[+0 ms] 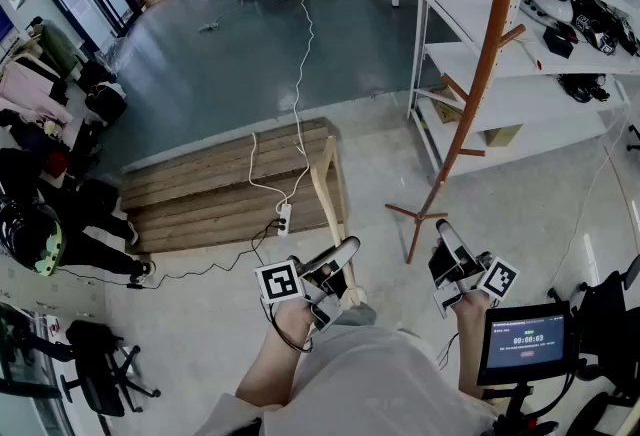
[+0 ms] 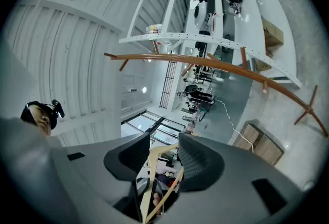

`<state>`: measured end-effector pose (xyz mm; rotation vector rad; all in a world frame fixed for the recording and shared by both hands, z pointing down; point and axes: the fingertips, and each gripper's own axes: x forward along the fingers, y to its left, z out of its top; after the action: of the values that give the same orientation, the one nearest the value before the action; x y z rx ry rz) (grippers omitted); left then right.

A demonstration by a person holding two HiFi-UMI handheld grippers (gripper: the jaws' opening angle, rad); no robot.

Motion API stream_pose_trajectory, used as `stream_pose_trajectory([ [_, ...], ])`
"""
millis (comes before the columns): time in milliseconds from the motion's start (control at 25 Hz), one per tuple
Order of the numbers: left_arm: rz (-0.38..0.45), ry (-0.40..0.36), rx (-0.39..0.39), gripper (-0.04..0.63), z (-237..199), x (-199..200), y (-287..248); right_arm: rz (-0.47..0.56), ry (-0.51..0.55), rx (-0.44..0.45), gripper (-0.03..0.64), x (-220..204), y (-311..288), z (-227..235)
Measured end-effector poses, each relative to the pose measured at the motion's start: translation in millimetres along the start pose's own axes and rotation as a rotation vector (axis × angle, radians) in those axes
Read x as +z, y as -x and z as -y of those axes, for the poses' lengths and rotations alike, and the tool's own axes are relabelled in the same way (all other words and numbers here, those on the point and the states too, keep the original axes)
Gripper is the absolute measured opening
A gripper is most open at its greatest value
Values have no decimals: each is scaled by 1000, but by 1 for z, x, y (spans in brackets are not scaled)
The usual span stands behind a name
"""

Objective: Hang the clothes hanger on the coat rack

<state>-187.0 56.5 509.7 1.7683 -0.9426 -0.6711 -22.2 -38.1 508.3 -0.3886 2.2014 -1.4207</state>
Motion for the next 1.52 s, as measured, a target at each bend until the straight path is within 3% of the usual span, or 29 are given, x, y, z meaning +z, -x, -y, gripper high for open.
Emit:
stream_pose_trajectory([
  [360,-28,-62,-73,60,44,109,-109,-1,76,141,183,96,-142,-53],
  [520,-26,-139,-106,60,86,133,-147,-3,69,159,183,129,-160,-66],
  [720,-26,-262,-134,60,134,156,-183,17,89,122,183,167,-153,-66],
  [1040,-59,-310,-176,60,179,163,-248,77,9,143,183,229,-151,-63],
  [1520,-119,-373,-198,60,225,155,-281,112,-10,137,183,256,-150,-63],
])
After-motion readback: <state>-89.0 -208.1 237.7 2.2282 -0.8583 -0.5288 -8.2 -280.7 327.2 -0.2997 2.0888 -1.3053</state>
